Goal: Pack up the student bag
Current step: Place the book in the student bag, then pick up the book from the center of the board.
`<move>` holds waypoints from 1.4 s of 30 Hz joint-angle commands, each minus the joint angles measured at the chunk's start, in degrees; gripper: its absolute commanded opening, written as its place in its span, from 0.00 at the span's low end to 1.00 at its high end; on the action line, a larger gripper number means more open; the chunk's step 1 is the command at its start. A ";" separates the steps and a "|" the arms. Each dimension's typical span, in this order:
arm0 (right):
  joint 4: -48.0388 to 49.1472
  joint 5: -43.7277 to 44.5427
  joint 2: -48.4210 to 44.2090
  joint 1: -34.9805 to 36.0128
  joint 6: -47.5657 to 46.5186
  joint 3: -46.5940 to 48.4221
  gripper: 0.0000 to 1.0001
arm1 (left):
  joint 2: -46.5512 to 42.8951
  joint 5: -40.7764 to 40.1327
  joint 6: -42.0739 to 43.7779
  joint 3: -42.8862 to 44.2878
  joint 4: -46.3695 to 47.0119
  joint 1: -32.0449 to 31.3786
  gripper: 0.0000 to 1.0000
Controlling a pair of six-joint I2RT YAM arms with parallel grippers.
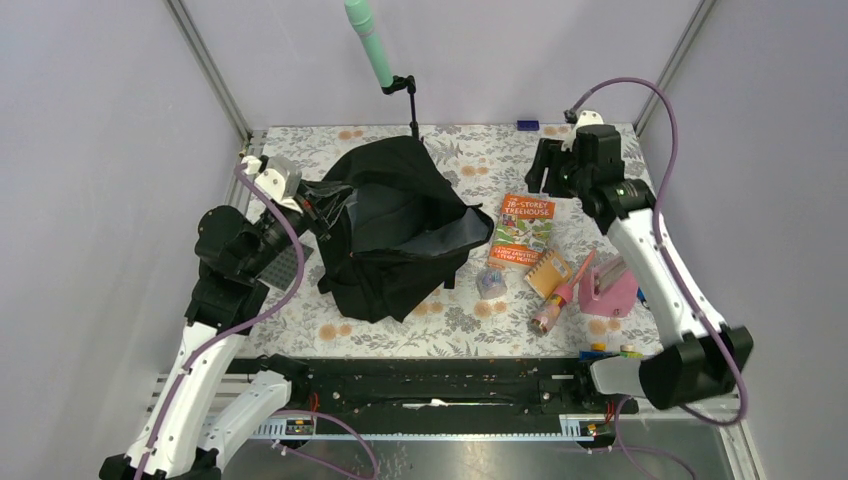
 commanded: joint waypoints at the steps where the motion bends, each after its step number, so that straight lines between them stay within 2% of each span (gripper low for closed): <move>1: -0.38 0.29 6.85 -6.03 4.54 1.05 0.68 | 0.33 -0.69 -1.20 1.28 3.08 0.37 0.00; 4: 0.80 0.18 11.95 -8.48 4.30 0.38 0.69 | 0.10 -0.64 -0.75 1.15 3.07 0.35 0.00; 10: 2.16 -5.72 21.40 -14.09 6.70 0.76 0.70 | 0.69 -0.72 0.05 1.08 2.71 0.35 0.00; 14: 1.57 -8.87 26.09 -14.85 5.89 2.07 0.70 | 0.82 -0.26 -0.06 1.10 2.66 0.36 0.00; 20: -1.53 -7.84 33.04 -14.85 5.01 5.24 0.70 | 0.74 0.22 -0.06 1.10 2.73 0.35 0.00; 31: -1.68 -10.95 39.70 -17.25 5.22 6.42 0.70 | 0.58 0.86 -0.29 1.13 2.70 0.36 0.00; 42: -3.38 -21.02 41.47 -17.35 5.70 9.03 0.68 | 0.27 1.27 -0.57 1.10 2.94 0.36 0.00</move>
